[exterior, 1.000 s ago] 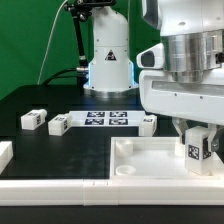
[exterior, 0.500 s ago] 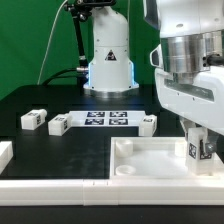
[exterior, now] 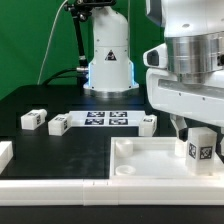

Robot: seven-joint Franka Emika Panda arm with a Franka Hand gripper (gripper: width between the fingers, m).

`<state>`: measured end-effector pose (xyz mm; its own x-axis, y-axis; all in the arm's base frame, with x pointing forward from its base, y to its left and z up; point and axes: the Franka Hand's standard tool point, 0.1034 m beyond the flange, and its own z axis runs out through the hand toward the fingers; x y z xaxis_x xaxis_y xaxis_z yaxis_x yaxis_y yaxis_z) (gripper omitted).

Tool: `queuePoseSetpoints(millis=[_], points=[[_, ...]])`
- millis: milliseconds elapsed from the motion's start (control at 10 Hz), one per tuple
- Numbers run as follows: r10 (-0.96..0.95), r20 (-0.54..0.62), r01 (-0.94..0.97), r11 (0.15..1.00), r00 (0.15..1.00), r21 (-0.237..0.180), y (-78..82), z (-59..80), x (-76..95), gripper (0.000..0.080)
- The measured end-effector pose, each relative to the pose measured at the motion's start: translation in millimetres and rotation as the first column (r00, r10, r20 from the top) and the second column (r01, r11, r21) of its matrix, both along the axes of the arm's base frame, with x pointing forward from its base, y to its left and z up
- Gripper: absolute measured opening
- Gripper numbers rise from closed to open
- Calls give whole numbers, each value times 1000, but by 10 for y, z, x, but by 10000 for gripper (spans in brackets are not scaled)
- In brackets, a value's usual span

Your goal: Assemble one leg

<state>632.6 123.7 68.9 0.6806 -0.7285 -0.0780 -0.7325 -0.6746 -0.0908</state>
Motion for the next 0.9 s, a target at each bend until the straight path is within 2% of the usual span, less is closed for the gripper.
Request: queuePoseSetpoints(millis=[200,400,700,900], points=[[222,8,-222,975,975,-4,9,12,14,649],[409,27,-408,913,912,-30,42,35,34,649],[729,22,-722,682,684,-116,60,50,62,649],[850,16,-843,525,527,-117,-81,37,69,649]])
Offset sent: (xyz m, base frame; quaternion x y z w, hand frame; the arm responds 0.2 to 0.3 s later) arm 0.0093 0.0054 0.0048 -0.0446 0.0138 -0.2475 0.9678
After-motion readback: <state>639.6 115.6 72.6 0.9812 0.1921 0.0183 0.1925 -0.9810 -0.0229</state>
